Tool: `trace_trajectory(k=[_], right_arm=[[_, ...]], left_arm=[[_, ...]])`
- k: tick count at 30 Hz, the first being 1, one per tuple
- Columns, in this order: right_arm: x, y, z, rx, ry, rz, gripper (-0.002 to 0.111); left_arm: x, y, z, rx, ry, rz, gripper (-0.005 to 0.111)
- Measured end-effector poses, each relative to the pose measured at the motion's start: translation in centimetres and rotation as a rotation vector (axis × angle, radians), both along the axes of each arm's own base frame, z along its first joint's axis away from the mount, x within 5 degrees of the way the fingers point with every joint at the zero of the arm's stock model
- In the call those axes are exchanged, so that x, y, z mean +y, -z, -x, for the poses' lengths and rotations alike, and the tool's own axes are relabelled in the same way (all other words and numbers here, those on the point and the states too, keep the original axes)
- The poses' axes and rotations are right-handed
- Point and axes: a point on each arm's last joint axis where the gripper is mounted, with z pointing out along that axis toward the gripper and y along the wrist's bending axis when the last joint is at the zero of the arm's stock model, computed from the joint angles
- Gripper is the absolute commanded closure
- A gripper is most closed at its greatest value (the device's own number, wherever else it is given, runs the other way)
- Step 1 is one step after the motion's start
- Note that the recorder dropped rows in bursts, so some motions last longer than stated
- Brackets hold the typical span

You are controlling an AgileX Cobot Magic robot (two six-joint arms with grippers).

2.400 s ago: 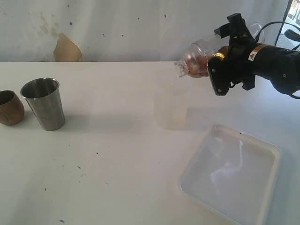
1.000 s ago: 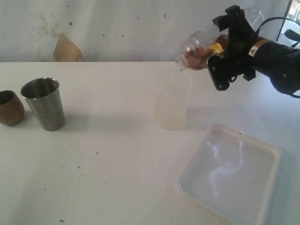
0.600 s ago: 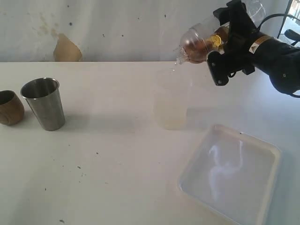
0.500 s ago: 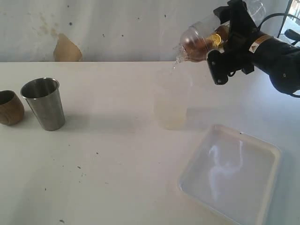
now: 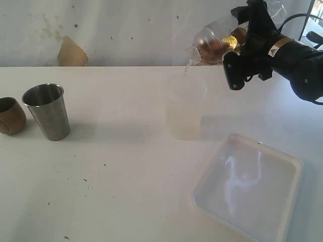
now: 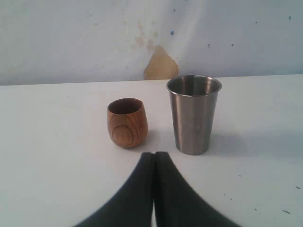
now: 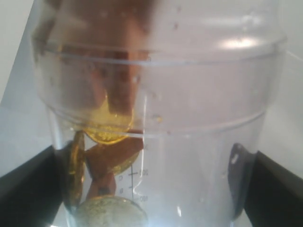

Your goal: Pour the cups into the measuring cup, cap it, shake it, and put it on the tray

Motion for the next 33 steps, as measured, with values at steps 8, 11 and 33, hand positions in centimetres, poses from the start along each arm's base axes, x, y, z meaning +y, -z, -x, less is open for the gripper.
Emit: trace_trajectory(k=[8,11,33], right_arm=[[-0.1,0.5,0.0,0.042,-0.006,0.117,0.108],[-0.1,1.0,0.1,0.093,-0.013,0.194,0.108],[0.0,0.8,0.1,0.067,-0.027,0.233,0.108]], left_arm=[[0.0,0.0,0.0,0.000,0.000,0.000,0.107],[0.0,0.0,0.0,0.000,0.000,0.000,0.107],[0.0,0.0,0.0,0.000,0.000,0.000,0.107]])
